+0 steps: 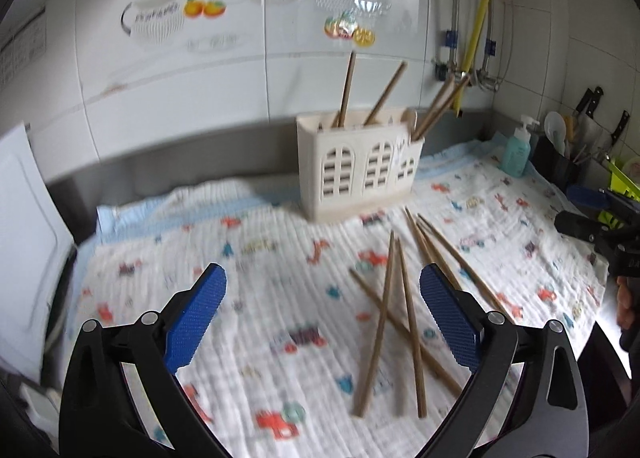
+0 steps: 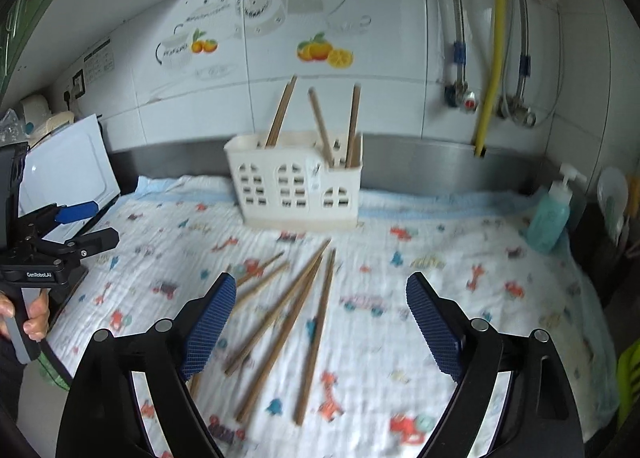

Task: Organize utensils
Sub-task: 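Move both open grippers back toward the chopsticks on the blanket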

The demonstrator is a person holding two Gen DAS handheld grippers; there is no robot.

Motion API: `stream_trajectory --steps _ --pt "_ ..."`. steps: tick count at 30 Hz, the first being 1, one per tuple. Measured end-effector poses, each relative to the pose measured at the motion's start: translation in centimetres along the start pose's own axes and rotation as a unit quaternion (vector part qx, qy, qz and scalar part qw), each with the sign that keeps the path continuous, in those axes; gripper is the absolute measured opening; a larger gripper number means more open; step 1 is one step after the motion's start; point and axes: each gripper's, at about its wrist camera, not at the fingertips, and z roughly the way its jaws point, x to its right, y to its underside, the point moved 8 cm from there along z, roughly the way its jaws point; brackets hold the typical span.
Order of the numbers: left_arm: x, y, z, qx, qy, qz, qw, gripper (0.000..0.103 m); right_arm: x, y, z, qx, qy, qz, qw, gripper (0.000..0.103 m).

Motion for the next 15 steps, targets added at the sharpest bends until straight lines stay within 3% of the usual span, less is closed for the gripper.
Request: stream_trajectory --steps 9,15 --pt "-0.5 5.2 1.4 -0.048 0.001 -0.036 0.9982 0.097 -1.0 4.3 0.2 -0.019 0.029 -0.010 0.999 0.087" --pt "-1.1 7.1 1.7 -0.062 -0.005 -0.055 0.9965 0.097 -1.5 7.2 0.8 -0.046 0.020 0.000 0.999 0.089"
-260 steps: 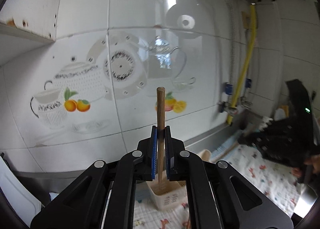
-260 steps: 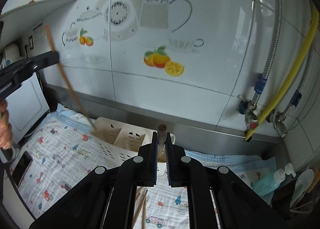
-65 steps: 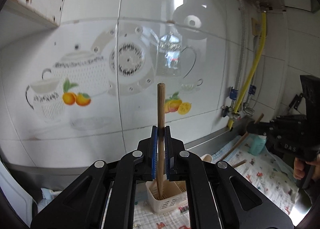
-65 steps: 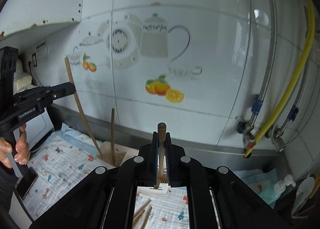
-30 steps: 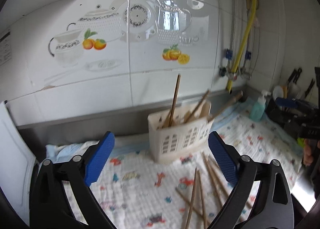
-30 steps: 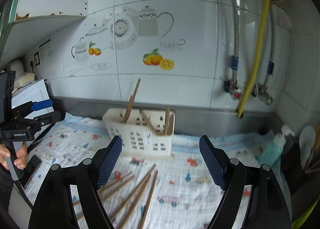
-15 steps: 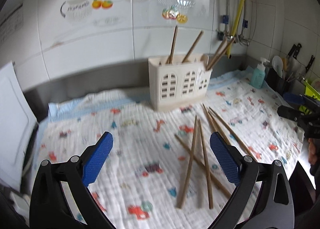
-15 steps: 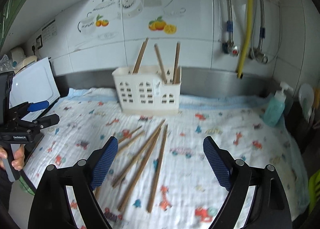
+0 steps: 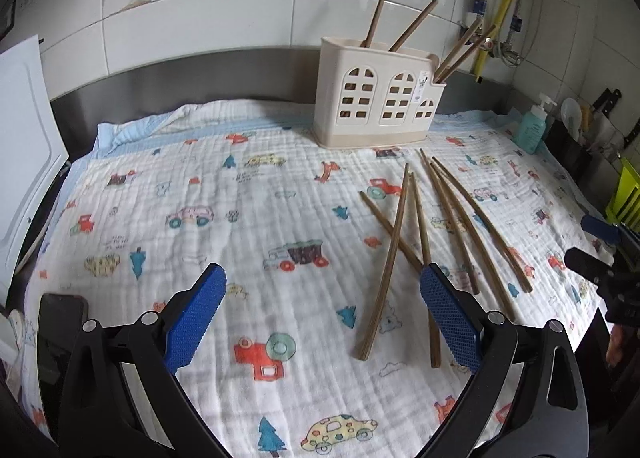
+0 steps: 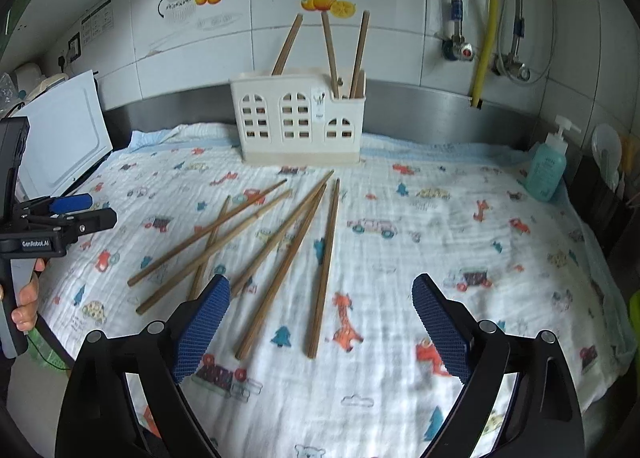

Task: Organize utensils
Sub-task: 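Move both open grippers back toward the chopsticks on the blanket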

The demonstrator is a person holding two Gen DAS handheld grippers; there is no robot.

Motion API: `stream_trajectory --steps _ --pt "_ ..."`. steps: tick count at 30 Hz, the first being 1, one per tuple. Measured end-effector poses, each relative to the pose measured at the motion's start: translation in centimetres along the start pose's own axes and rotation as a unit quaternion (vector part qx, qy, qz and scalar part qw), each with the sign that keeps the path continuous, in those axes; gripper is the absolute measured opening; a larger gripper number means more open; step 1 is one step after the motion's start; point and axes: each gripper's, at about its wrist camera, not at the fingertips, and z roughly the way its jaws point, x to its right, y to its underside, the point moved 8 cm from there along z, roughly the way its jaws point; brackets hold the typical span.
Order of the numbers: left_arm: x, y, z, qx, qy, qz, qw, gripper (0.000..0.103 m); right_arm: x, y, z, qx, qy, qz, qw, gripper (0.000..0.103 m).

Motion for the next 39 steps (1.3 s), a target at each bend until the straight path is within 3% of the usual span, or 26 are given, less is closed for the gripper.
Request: stream_trajectory --steps 13,29,35,37,39 --pt "0.2 2.3 0.9 -0.025 -0.008 0.016 0.9995 0.097 -0.8 2.2 1.7 -0.028 -0.012 0.006 1.000 0.090" --pt "1.9 2.9 3.2 -0.041 -0.005 0.052 0.9978 0.096 -0.7 2.8 3.5 -0.048 -0.023 0.024 0.998 0.089" --pt "2.5 2.7 3.7 -0.042 0.010 0.056 0.9975 0.094 -0.5 2.9 4.2 -0.055 -0.028 0.030 0.998 0.083" --pt "2.7 2.7 4.0 -0.047 0.018 0.060 0.9969 0.080 -0.4 3.0 4.5 -0.059 -0.028 0.032 0.997 0.080" --pt "2.8 2.8 4.3 -0.051 0.020 0.063 0.9965 0.077 -0.3 3.1 4.8 -0.062 -0.028 0.032 0.997 0.078"
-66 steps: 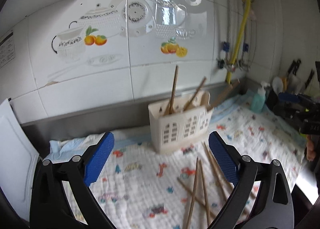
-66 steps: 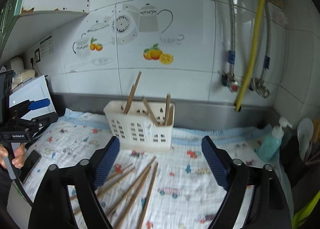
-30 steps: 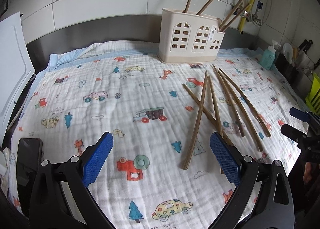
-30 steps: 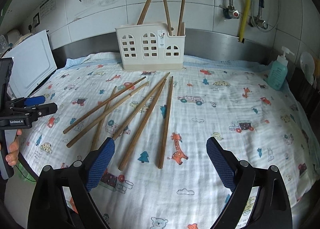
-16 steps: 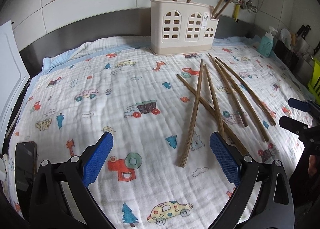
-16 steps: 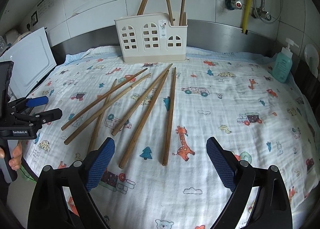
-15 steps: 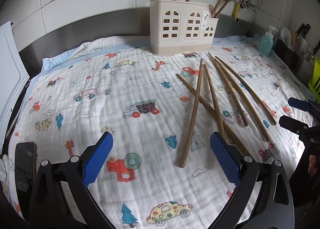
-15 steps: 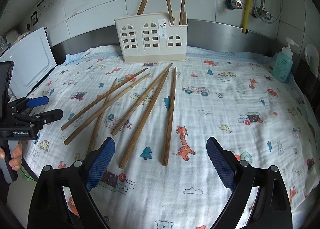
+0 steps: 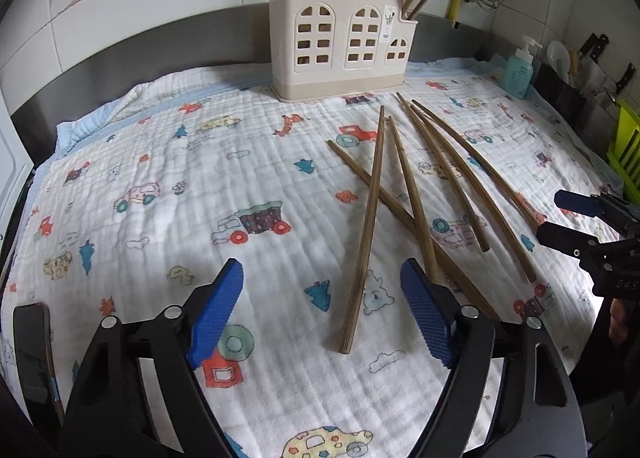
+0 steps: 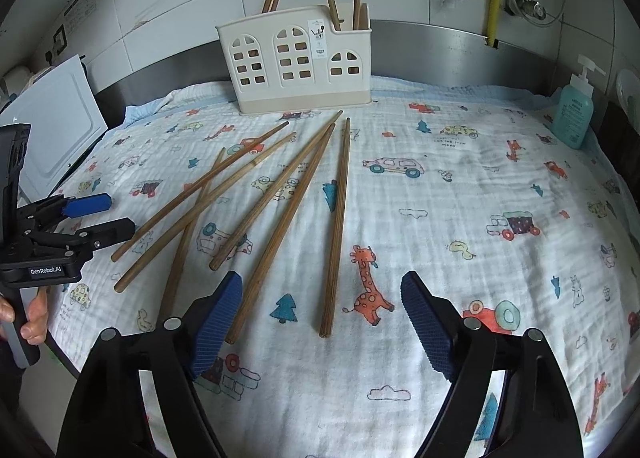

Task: Organize utensils
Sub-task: 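Move both open grippers back toward the chopsticks on the blanket, then close the left gripper on a chopstick while the right gripper grasps another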

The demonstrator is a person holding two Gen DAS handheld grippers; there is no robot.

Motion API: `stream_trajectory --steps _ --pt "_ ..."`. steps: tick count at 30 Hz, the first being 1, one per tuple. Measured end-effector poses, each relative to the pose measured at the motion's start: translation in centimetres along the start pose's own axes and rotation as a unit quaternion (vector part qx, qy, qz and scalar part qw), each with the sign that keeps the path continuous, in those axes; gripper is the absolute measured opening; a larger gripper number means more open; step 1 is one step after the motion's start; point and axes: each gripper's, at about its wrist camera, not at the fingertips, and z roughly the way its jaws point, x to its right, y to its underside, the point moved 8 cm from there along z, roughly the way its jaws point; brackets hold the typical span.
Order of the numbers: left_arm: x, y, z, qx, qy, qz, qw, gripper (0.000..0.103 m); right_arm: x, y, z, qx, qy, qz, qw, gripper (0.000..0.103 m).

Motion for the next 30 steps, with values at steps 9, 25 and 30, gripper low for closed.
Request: stream_trajectory --steps 9,25,30 --pt "1.0 0.3 0.8 -0.011 0.026 0.022 0.9994 0.042 0.2 0.0 0.8 -0.008 -0.007 0.005 1.000 0.065" --pt "2.4 0.4 1.7 -0.041 0.052 0.079 0.9947 0.014 0.5 0.1 1.7 -0.017 -0.014 0.013 1.000 0.047" --pt "2.7 0.4 1.9 -0.052 0.051 0.090 0.9933 0.012 0.7 0.0 1.7 -0.018 -0.015 0.014 1.000 0.040"
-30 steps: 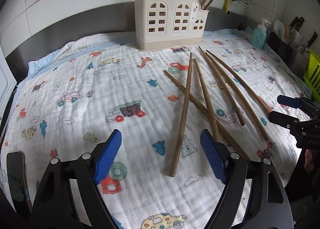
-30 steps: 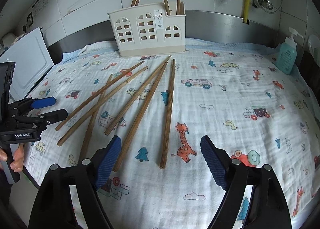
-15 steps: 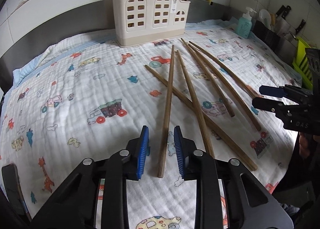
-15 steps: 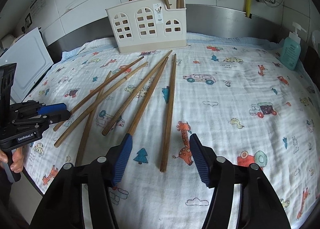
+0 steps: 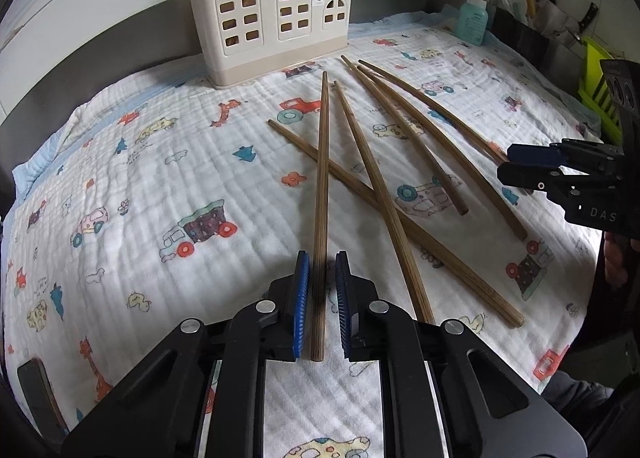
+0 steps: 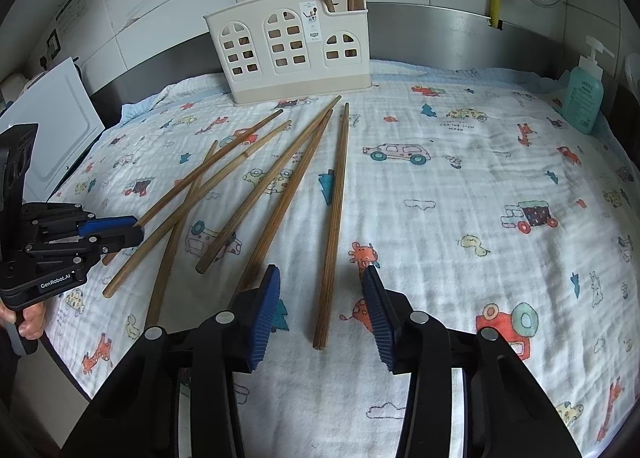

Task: Organize utensils
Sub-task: 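Close the left gripper on a chopstick while the right gripper grasps another, then lift both chopsticks upright and carry them over the cream holder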

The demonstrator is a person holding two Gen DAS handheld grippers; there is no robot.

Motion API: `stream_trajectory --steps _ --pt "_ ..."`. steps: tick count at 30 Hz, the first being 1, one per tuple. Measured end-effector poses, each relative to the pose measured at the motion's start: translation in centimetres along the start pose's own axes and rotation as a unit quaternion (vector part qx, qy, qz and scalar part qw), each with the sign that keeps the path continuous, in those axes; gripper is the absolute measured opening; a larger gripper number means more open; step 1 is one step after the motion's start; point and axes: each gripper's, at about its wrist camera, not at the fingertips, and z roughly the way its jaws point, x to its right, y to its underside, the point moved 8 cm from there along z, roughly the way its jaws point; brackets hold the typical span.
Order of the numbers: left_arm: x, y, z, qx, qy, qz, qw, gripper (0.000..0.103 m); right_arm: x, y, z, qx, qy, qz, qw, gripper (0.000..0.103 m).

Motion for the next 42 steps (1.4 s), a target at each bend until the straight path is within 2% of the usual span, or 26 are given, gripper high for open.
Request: stream_trajectory --steps 6,17,23,26,29,36,42 --pt "-0.1 -0.1 0.1 -0.004 -0.011 -0.003 0.9999 0.007 0.3 0.0 0.1 -0.001 0.004 0.003 1.000 0.030" --pt "-0.1 -0.4 -0.2 -0.002 -0.020 -0.018 0.9996 0.005 -0.1 -0.5 0.5 0.001 0.011 0.005 1.000 0.021" --pt "-0.2 -0.6 -0.9 0.010 -0.020 -0.021 0.9995 0.005 -0.4 -0.5 1.2 0.002 0.049 -0.015 0.999 0.008" --pt "-0.3 -0.8 -1.4 0.017 -0.018 -0.024 0.9994 0.005 -0.2 -0.6 0.8 0.008 0.053 -0.011 0.998 0.007" --pt "-0.5 -1.4 -2.3 0.029 -0.014 -0.029 0.9990 0.005 0.2 -1.0 -0.1 0.018 0.058 -0.009 0.998 0.007" --pt "-1.1 -3.4 -4.7 0.063 -0.007 -0.038 0.9973 0.005 0.2 -3.6 -4.4 0.075 0.063 -0.018 0.995 0.007" --pt "-1.4 -5.6 -6.9 0.097 -0.011 -0.035 0.9946 0.005 -0.3 -7.2 -8.2 0.127 0.057 -0.033 0.990 0.006"
